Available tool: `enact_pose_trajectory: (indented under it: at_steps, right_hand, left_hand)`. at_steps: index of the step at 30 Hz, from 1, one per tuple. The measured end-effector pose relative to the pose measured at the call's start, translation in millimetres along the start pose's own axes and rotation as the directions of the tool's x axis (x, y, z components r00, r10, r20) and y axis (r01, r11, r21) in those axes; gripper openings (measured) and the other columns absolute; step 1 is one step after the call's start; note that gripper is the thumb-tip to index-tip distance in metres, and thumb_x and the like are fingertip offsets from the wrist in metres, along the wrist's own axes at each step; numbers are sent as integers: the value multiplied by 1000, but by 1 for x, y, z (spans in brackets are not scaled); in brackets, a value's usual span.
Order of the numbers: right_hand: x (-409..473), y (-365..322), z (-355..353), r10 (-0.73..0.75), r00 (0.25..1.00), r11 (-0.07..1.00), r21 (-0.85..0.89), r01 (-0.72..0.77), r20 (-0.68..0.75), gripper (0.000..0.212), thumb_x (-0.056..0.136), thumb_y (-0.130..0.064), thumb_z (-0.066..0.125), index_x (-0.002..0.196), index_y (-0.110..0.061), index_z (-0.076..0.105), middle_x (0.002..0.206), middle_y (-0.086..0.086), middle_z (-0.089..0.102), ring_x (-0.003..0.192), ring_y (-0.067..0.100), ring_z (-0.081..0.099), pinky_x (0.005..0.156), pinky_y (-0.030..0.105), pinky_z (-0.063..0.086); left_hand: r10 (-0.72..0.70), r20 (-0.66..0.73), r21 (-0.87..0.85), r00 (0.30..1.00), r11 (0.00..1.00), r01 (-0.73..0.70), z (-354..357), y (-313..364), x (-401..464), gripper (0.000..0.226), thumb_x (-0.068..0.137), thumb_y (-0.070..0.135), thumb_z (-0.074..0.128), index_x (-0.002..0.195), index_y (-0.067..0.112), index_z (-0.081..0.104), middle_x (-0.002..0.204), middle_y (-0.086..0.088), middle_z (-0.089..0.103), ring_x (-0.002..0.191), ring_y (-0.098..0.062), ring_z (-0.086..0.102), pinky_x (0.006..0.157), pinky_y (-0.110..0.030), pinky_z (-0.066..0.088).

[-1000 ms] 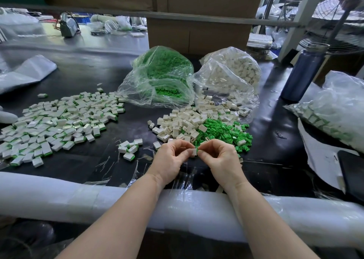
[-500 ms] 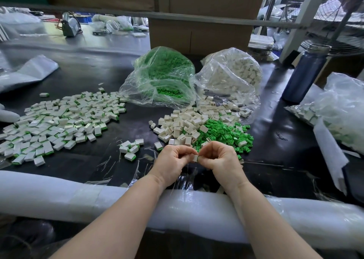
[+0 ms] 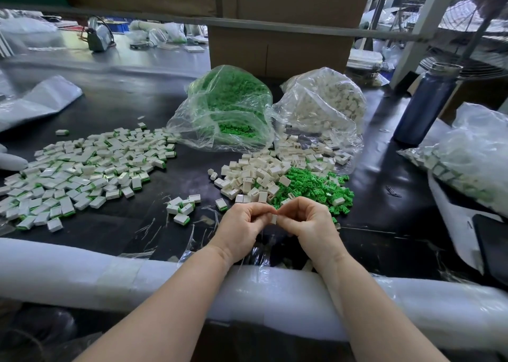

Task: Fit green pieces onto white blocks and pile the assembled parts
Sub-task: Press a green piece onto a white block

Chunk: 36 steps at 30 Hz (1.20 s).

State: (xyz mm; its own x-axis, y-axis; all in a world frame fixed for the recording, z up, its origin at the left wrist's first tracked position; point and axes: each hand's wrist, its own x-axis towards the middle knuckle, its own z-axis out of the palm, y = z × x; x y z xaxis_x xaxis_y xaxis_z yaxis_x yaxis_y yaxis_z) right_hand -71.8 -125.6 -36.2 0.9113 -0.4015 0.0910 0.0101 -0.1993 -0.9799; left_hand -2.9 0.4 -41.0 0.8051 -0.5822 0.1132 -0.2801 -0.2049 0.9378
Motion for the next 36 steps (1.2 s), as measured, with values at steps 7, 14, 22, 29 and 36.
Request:
enact_pose_trajectory:
  at_steps: [7, 14, 22, 29, 36]
  right_hand:
    - [2, 1, 0, 31, 998, 996, 80, -26, -56, 11, 82, 0, 66, 76, -10, 65, 64, 1, 64, 54, 2, 58, 52, 15, 48]
    - [2, 2, -1, 15, 1000, 995, 99, -13, -18, 15, 85, -5, 64, 74, -13, 68, 58, -3, 66, 53, 4, 58, 53, 17, 50]
    - [3, 4, 3, 29, 1000, 999, -25, -29, -11, 16, 85, -7, 65, 69, -10, 65, 57, 2, 60, 48, 4, 52, 50, 17, 46]
    - [3, 3, 3, 59, 998, 989, -138, -56, 19, 24, 84, -8, 65, 61, -13, 61, 53, 0, 54, 49, 9, 45, 51, 22, 40]
    - [3, 3, 1, 75, 995, 985, -159, -64, 64, 21, 85, -6, 64, 64, -10, 60, 56, 2, 54, 52, 10, 46, 53, 22, 40]
  left_hand:
    - [92, -6, 65, 996, 994, -92, 3, -2, 0, 28, 86, 5, 61, 89, 32, 54, 78, 6, 55, 60, 1, 49, 65, -11, 45]
    - [45, -43, 3, 998, 999, -45, 1, -1, 2, 14, 91, 17, 57, 81, 25, 60, 73, 8, 61, 66, 0, 55, 64, -7, 44]
    - [-36, -6, -44, 999, 998, 36, -2, 1, 1, 14, 92, 17, 56, 80, 21, 62, 77, -4, 64, 74, -14, 58, 75, -27, 50]
    - [-62, 19, 27, 998, 998, 62, -2, -1, 0, 10, 91, 16, 57, 89, 13, 67, 80, 0, 66, 78, -12, 60, 81, -27, 49]
    - [-50, 42, 117, 998, 992, 45, -2, -4, 0, 11, 91, 17, 57, 89, 13, 67, 68, 10, 57, 65, -3, 49, 72, -20, 40]
